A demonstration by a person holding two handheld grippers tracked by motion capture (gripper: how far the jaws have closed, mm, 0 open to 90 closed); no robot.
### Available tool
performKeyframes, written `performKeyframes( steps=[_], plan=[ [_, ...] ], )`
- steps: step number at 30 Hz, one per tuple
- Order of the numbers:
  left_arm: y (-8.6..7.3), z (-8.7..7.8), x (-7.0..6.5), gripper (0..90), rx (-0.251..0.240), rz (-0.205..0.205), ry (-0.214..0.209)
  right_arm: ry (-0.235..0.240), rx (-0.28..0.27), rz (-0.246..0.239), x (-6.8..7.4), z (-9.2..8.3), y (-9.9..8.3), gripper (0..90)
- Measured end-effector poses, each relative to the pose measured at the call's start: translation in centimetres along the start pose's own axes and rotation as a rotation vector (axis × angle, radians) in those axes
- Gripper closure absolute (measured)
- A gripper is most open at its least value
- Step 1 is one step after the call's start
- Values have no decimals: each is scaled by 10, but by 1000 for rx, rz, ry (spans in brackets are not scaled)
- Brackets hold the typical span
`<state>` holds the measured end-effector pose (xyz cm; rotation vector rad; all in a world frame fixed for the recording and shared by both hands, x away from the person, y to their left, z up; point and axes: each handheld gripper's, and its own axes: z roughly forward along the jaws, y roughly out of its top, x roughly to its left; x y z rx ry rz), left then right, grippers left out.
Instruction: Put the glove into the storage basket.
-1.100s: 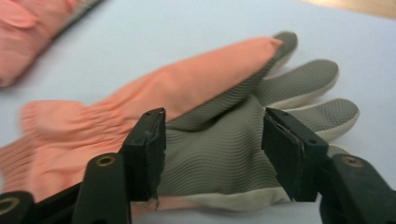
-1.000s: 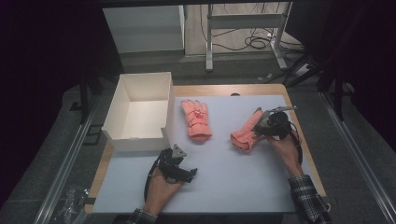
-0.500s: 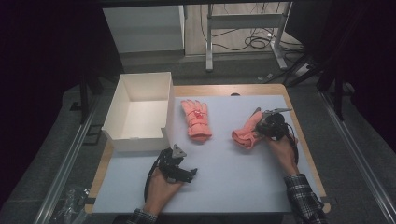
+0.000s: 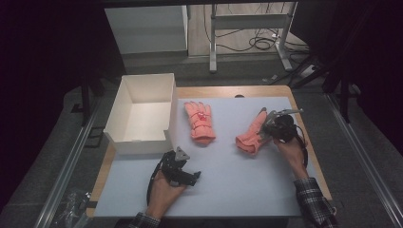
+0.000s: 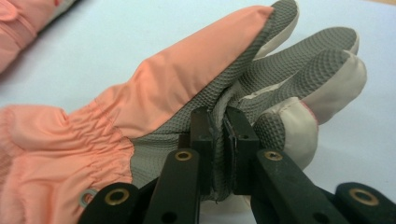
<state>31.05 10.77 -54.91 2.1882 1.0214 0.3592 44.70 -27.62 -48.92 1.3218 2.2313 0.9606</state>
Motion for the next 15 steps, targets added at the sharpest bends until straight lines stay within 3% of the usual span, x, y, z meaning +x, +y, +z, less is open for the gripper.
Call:
performKeyframes(
  steps=[15],
  plan=[
    [0, 0, 0, 0, 1, 1, 0, 121, -56, -83, 16, -36, 7, 833]
  ],
)
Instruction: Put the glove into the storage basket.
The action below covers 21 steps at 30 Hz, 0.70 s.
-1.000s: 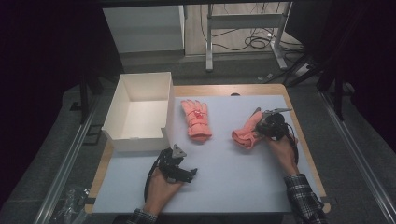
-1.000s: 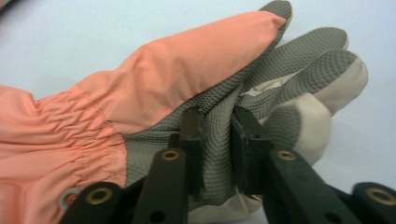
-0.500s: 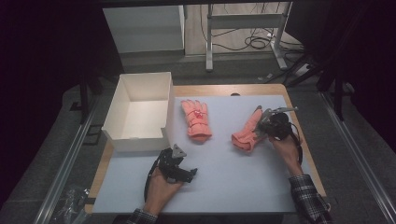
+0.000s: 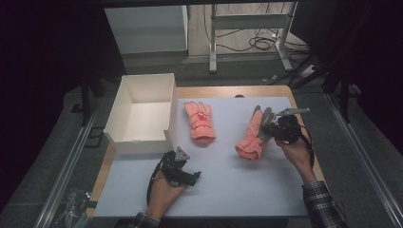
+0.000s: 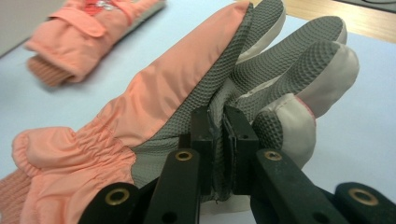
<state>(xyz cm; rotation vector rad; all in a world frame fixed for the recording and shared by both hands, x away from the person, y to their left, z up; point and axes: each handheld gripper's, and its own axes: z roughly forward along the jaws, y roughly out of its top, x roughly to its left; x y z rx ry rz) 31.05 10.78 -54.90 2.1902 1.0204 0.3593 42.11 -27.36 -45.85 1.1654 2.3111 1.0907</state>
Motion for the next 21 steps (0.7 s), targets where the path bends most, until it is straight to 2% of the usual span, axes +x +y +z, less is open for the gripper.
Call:
performKeyframes(
  steps=[1, 5, 6, 7, 8, 9, 11, 13, 18, 19, 21],
  plan=[
    [0, 0, 0, 0, 0, 0, 0, 28, -6, -18, 5, -4, 0, 834],
    [0, 0, 0, 0, -3, -3, 0, 84, -15, -50, 16, -10, 1, 857],
    [0, 0, 0, 0, -3, -3, 0, 84, -15, -50, 16, -10, 1, 857],
    [0, 0, 0, 0, -4, -4, 0, 124, -23, -78, 23, -13, 1, 858],
    [0, 0, 0, 0, -4, -4, 0, 124, -23, -78, 23, -13, 1, 859],
    [0, 0, 0, 0, -4, -3, 1, 141, -21, -109, 30, -15, 1, 861],
    [0, 0, 0, 0, -4, -2, 1, 154, -14, -124, 36, -16, 1, 864],
    [0, 0, 0, 0, -5, -3, 1, 187, -12, -120, 40, -16, 1, 872],
    [0, 0, 0, 0, -7, -5, 1, 231, -14, -128, 48, -15, 2, 874],
    [0, 0, 0, 0, -7, -5, 1, 261, -9, -136, 52, -13, 2, 875],
    [0, 0, 0, 0, -7, -5, 1, 270, -7, -137, 54, -12, 3, 875]
  ],
)
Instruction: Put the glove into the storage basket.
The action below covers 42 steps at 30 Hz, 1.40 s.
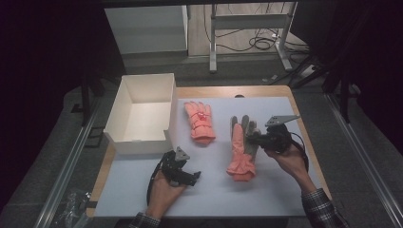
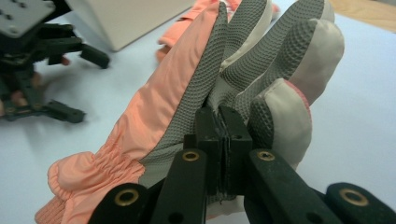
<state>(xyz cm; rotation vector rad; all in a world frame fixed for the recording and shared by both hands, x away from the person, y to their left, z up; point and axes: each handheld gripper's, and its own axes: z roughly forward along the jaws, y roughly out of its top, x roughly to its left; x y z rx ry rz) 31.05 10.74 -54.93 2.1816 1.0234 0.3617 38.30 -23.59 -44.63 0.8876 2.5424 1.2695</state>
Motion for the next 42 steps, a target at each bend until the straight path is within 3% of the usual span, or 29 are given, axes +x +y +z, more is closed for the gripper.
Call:
performKeyframes(
  steps=[8, 18, 19, 27, 33, 42],
  plan=[
    [0, 0, 0, 0, 1, 2, 0, 121, 37, -10, 14, 19, 2, 875],
    [0, -1, 0, 0, 7, 5, -1, 178, 117, -20, 16, 43, -4, 874],
    [0, 0, 0, 0, 7, 4, -1, 173, 143, -20, 15, 49, -6, 874],
    [0, 0, 0, 0, 7, 5, -1, 150, 180, -6, 5, 64, -15, 854],
    [0, 0, 0, 0, 7, 5, -1, 100, 171, -22, 6, 61, -15, 750],
    [0, 0, 0, 0, 7, 6, -1, 39, 103, -42, 4, 50, 2, 622]
  ],
)
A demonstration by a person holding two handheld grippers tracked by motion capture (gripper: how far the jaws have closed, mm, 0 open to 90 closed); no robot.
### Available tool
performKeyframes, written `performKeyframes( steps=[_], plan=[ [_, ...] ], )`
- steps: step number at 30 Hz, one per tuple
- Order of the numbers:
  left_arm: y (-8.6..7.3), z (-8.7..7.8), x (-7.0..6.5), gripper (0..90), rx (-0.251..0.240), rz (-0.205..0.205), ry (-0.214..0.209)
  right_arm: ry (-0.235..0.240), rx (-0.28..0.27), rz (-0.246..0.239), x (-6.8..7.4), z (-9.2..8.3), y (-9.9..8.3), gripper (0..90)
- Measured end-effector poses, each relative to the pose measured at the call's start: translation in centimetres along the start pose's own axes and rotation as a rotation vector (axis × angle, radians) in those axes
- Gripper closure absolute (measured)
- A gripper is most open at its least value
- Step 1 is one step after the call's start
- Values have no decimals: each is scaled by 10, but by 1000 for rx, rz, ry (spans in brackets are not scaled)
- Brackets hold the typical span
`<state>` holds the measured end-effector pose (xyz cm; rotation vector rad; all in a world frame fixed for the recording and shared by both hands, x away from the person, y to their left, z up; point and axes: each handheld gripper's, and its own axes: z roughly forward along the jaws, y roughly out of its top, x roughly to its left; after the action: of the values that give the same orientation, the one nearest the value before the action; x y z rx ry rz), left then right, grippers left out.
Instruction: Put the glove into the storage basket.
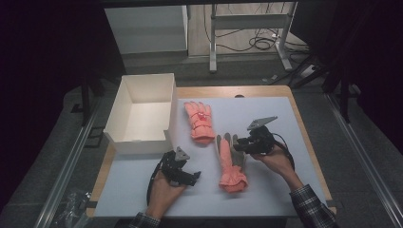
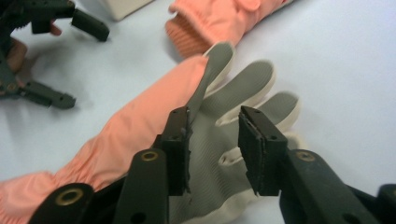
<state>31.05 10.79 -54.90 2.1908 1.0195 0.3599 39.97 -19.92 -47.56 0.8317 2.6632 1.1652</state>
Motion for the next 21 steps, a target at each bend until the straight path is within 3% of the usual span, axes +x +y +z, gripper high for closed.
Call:
performKeyframes(
  steps=[13, 21],
  plan=[
    [0, 0, 0, 0, 0, 1, 0, -54, -59, -36, -5, 8, 29, 564],
    [0, 0, 0, 0, -2, 0, 0, -63, -76, -45, -11, 27, 54, 514]
  ],
)
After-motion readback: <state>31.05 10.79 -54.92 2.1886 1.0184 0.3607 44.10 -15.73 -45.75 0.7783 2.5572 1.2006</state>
